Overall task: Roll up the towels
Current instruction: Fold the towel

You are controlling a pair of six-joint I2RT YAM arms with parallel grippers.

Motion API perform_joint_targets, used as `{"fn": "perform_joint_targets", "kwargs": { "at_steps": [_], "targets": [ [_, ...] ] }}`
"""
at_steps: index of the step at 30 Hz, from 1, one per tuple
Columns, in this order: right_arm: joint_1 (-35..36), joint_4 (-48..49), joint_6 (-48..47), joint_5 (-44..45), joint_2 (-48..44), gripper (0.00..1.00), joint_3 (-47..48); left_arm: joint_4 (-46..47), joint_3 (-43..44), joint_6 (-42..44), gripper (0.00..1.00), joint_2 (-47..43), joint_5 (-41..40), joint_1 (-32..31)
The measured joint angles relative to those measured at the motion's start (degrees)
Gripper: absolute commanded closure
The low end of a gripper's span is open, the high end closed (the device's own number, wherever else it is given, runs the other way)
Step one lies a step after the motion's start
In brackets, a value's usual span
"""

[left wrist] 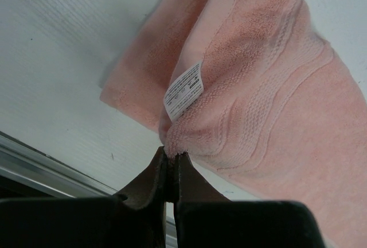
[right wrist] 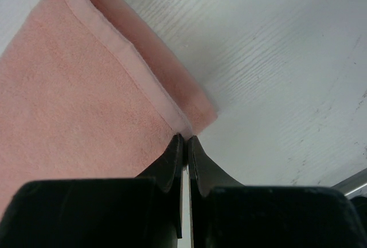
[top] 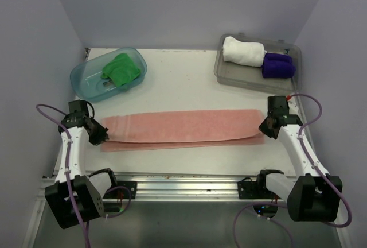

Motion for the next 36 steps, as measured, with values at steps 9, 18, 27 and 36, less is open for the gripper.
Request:
{"fn": "perform_joint_targets", "kwargs": {
  "at_steps": [9,18,27,36],
  "targets": [
    [-0.11,0.61,0.48,-0.37,2.67,1.0,-3.28,-0.26,-2.95,-0.63,1.0,-0.04,0.0,0.0],
    [-0.13,1.05,0.48,-0.24,2.97,1.0,-3.72,-0.48,-2.97,-1.46,1.0,0.0,-0.31,0.0],
    [-0.37,1.01,0.55,0.11,2.95,0.65,-3.72,-1.03,-3.3,-1.57,0.75,0.42,-1.22,0.02],
    [-0.44,0.92,-1.25,0.15,2.95,0.44,-2.51,-1.14,6.05,-1.46,0.56,-0.39,-2.4,-0.02]
  ]
}}
